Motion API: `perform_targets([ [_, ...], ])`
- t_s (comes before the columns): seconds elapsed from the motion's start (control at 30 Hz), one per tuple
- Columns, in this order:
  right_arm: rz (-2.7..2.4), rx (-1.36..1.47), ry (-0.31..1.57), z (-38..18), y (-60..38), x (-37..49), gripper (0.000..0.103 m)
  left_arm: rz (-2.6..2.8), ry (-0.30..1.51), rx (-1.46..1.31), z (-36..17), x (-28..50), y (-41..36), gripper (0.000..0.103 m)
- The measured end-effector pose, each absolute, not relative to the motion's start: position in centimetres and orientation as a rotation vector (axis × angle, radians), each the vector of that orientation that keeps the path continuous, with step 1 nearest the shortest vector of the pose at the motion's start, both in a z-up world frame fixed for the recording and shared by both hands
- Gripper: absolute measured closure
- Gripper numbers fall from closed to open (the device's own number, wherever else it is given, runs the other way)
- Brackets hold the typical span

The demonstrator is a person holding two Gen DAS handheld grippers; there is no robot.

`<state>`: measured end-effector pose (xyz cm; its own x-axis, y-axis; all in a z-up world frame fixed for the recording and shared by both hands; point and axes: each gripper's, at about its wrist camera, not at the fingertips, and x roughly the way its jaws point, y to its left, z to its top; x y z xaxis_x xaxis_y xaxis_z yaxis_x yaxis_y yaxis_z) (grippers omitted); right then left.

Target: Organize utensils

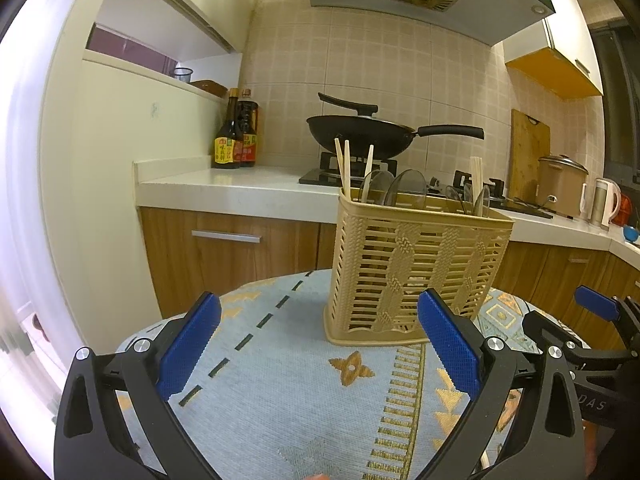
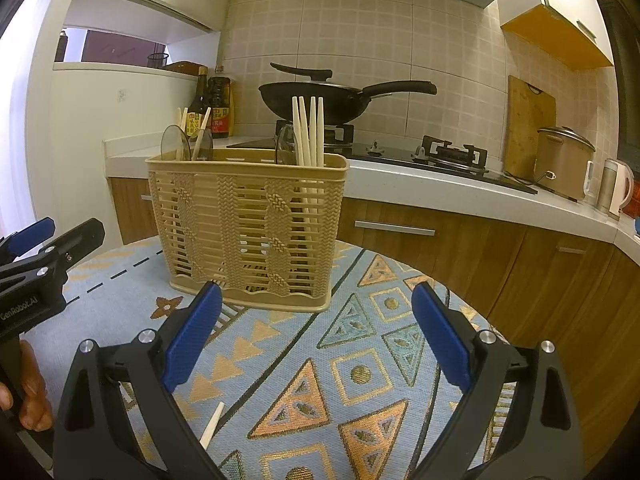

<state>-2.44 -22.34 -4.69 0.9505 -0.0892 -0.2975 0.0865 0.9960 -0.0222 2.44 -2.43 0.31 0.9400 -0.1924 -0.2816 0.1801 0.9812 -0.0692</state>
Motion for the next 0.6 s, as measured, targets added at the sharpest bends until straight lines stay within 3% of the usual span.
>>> perform_targets([
  [0.6, -0.085, -0.008, 0.307, -4.73, -22.31, -2.38, 0.012, -0.192, 0.295, -0.028, 0.17, 2.31, -2.86, 0.008],
])
